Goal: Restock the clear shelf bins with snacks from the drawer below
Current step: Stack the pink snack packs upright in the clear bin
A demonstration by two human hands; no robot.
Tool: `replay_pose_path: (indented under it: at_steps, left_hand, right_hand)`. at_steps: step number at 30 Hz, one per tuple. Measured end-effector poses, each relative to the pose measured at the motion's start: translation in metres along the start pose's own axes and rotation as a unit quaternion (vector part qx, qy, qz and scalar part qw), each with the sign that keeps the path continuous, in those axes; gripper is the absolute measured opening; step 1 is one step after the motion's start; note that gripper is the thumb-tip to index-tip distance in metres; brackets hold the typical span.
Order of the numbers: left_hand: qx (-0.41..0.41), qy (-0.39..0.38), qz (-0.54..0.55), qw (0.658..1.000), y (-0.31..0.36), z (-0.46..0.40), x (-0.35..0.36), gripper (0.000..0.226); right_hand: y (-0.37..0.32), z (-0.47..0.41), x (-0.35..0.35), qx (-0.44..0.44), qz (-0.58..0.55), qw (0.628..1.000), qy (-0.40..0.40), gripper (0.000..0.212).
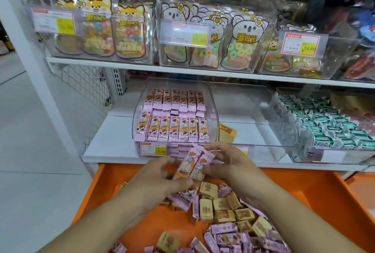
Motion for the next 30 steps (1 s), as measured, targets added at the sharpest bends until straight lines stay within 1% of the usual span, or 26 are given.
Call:
replay_pose_path:
  at_steps: [2,4,6,9,11,14,17,19,21,23,25,26,28,30]
  left_hand:
    - [0.006,0.020,0.007,1.000,0.004,-0.004,0.000,0.052]
    - [0.014,0.054,0.018,0.998,0.007,-0.009,-0.002,0.049]
    - [0.024,0.070,0.020,0.997,0.010,-0.013,-0.004,0.051]
    - [0.049,0.057,0.013,0.997,0.020,-0.014,-0.005,0.048]
    - [0.075,0.053,0.005,0.996,0.031,-0.013,-0.006,0.041]
    - [0.121,0.075,-0.038,0.989,0.047,-0.015,-0.016,0.039]
    - [0.178,0.142,-0.123,0.966,0.057,-0.022,-0.040,0.049]
    - [0.230,0.200,-0.216,0.928,0.061,-0.029,-0.062,0.054]
    - [0.270,0.229,-0.295,0.887,0.061,-0.037,-0.081,0.056]
    - [0.263,0.221,-0.344,0.874,0.054,-0.045,-0.093,0.064]
    - [0.255,0.191,-0.376,0.870,0.047,-0.049,-0.094,0.071]
    - [0.254,0.176,-0.384,0.870,0.045,-0.050,-0.093,0.073]
    - [0.257,0.158,-0.399,0.866,0.041,-0.052,-0.090,0.073]
    - [0.261,0.151,-0.414,0.859,0.038,-0.055,-0.088,0.069]
  right_hand:
    - [-0.003,-0.004,0.005,-0.018,-0.003,1.000,0.012,0.044]
    - [-0.008,-0.006,0.008,-0.038,0.031,0.998,0.050,0.045]
    - [-0.011,-0.005,0.010,-0.055,0.065,0.993,0.081,0.047]
    - [-0.019,-0.003,0.020,-0.060,0.004,0.996,0.061,0.052]
    - [-0.028,-0.007,0.025,-0.081,-0.013,0.994,0.071,0.050]
    - [-0.042,-0.023,0.033,-0.101,-0.034,0.991,0.086,0.045]
    - [-0.058,-0.050,0.046,-0.099,-0.014,0.991,0.084,0.041]
    - [-0.069,-0.073,0.055,-0.107,0.018,0.990,0.087,0.041]
    - [-0.074,-0.101,0.063,-0.104,0.044,0.989,0.092,0.043]
    - [-0.076,-0.125,0.075,-0.095,0.079,0.988,0.096,0.048]
    - [-0.074,-0.142,0.088,-0.086,0.129,0.984,0.092,0.055]
    - [-0.072,-0.148,0.096,-0.080,0.141,0.983,0.083,0.054]
    - [-0.067,-0.155,0.107,-0.061,0.140,0.986,0.061,0.051]
    - [-0.061,-0.160,0.110,-0.062,0.158,0.984,0.051,0.052]
Point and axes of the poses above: each hand's wrist, its own z-axis away from the middle knuckle, its own x-axis out of the palm, y = z × x, the point moved 4 cm from there along -z, towards the middle knuckle, and after that the axes turned 11 degrees about y, right-handed, at the moved point
